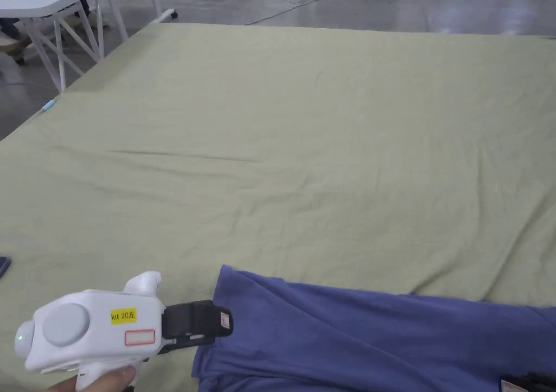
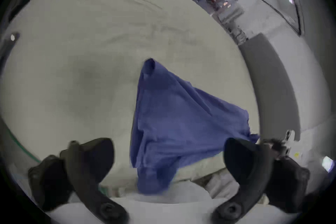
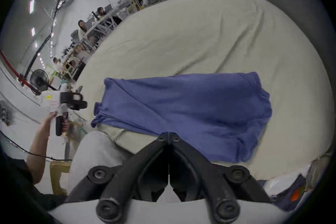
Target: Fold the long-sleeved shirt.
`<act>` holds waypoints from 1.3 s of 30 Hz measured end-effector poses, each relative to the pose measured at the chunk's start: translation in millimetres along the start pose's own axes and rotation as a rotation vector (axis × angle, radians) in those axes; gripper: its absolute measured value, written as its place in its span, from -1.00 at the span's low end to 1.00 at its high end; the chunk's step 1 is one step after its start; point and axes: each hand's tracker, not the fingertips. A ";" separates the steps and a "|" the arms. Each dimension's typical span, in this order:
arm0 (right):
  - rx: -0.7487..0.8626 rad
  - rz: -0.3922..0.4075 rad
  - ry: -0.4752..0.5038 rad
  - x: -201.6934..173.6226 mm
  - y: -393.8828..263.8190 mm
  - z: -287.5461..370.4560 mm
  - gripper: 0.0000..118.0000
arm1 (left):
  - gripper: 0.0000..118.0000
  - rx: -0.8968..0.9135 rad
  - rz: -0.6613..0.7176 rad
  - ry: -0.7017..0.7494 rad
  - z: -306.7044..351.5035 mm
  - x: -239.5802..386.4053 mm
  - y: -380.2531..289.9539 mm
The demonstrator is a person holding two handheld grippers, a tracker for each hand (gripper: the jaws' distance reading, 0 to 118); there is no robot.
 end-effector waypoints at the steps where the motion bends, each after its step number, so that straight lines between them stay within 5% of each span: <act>1: 0.004 -0.009 0.017 -0.7 2.2 -1.5 -1.00 | 0.99 -0.111 0.037 0.014 -11.8 -8.9 2.9; 6: 0.047 -0.135 0.268 21.0 1.6 -18.7 -1.00 | 1.00 -0.256 0.232 -0.196 -67.9 -42.0 9.9; 11: 0.050 -0.207 0.389 19.9 -0.2 -33.9 -1.00 | 1.00 -0.256 0.255 -0.375 -84.4 -39.4 17.9; 20: 0.079 -0.219 0.430 -7.9 13.9 -51.3 -1.00 | 1.00 -0.257 0.269 -0.481 -113.3 -31.8 24.6; 21: 0.077 -0.224 0.421 -11.6 14.3 -52.8 -1.00 | 0.85 -0.258 0.255 -0.474 -111.0 -29.9 24.6; 22: 0.073 -0.227 0.413 -15.4 14.1 -54.3 -1.00 | 0.26 -0.258 0.242 -0.461 -108.5 -30.7 24.1; 23: 0.068 -0.231 0.412 -14.1 13.7 -55.5 -1.00 | -0.94 -0.248 0.276 -0.460 -112.9 -34.0 20.7; 26: 0.056 -0.237 0.426 -18.8 11.7 -57.7 -1.00 | -1.00 -0.351 0.346 -0.478 -129.5 -38.5 -4.1; 32: 0.050 -0.236 0.411 -28.2 14.3 -42.8 -1.00 | -1.00 -0.226 0.442 -0.544 -76.8 -68.9 12.4; 36: 0.019 -0.267 0.512 -33.1 16.4 -48.2 -1.00 | -1.00 -0.191 0.467 -0.627 -37.9 -90.3 28.2; 39: 0.012 -0.287 0.500 -41.1 19.1 -58.4 -1.00 | -1.00 -0.167 0.466 -0.598 -15.6 -103.9 33.3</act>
